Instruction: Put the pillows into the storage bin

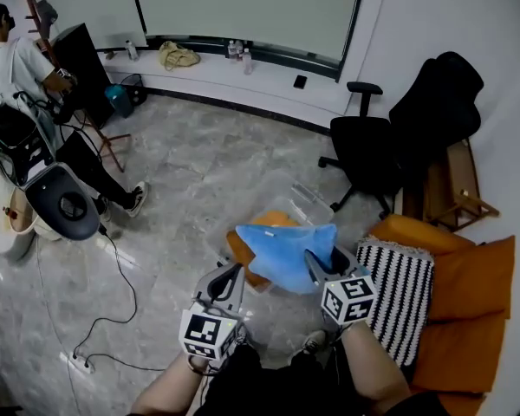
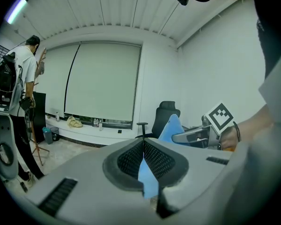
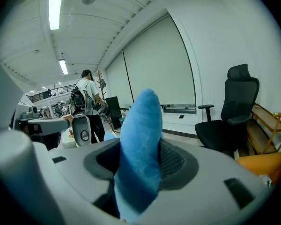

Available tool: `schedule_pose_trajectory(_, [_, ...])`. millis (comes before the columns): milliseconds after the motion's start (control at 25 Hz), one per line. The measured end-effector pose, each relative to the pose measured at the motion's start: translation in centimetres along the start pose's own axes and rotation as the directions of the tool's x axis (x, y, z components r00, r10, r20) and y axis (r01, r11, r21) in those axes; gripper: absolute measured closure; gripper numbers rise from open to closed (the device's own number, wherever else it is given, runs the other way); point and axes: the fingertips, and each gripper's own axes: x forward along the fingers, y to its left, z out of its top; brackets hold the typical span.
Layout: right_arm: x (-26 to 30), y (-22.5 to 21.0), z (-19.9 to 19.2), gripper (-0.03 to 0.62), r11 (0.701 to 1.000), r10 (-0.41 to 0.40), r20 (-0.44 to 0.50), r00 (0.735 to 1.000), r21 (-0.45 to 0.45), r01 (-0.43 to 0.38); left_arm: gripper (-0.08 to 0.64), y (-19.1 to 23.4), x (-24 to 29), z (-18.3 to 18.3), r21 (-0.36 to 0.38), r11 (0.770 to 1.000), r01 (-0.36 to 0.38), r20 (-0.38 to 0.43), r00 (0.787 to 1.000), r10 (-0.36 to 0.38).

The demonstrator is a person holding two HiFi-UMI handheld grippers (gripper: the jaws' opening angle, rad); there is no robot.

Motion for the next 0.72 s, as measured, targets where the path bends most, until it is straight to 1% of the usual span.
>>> schedule_pose_trajectory(80, [1.3, 1.6, -0.3, 0.37, 1.0, -0.007, -0.006, 1.0, 0.006, 0.007, 0.554, 2.0, -0.4, 0.1, 0.008, 1.0, 0.012, 0.008, 1.0, -0.012])
schedule_pose_trajectory(200, [3.1, 3.2, -0.3, 0.37, 1.0, -0.014, -0.013, 1.0, 0.007, 0.014, 0.554, 4.3, -0.4, 0.1, -0.007, 1.0, 0.023, 0.001, 1.0, -0.023])
schedule_pose_trajectory(320, [4.8, 4.0, -0.4, 0.37, 1.0, -0.015, -0.027, 1.0, 0.011, 0.015, 0.554, 5.8, 0.3, -0.1, -0.006, 0.999, 0.039, 0.01, 0.999, -0.039])
schedule_pose_trajectory(440, [6.3, 3.7, -0.9, 0.37, 1.0, -0.012, -0.041, 0.999, 0.017, 0.013, 0.554, 6.3, 1.6, -1.0, -0.03, 0.998, 0.047, -0.004, 0.999, -0.047])
schedule_pose_trajectory(560, [8.4, 2.8, -1.4, 0.37, 1.0, -0.006, -0.061, 0.998, 0.028, 0.008, 0.554, 6.7, 3.4, -2.0, -0.053, 0.997, 0.047, -0.053, 0.997, -0.05])
schedule_pose_trajectory(640, [9.9, 2.0, -1.8, 0.37, 0.999, 0.007, -0.075, 0.997, 0.037, -0.004, 0.553, 6.9, 4.9, -2.5, -0.055, 0.997, 0.048, -0.062, 0.997, -0.051])
schedule_pose_trajectory(720, [11.4, 1.0, -2.4, 0.37, 0.999, 0.026, -0.085, 0.996, 0.046, -0.023, 0.554, 7.0, 6.5, -3.1, -0.059, 0.998, 0.039, -0.095, 0.995, -0.044])
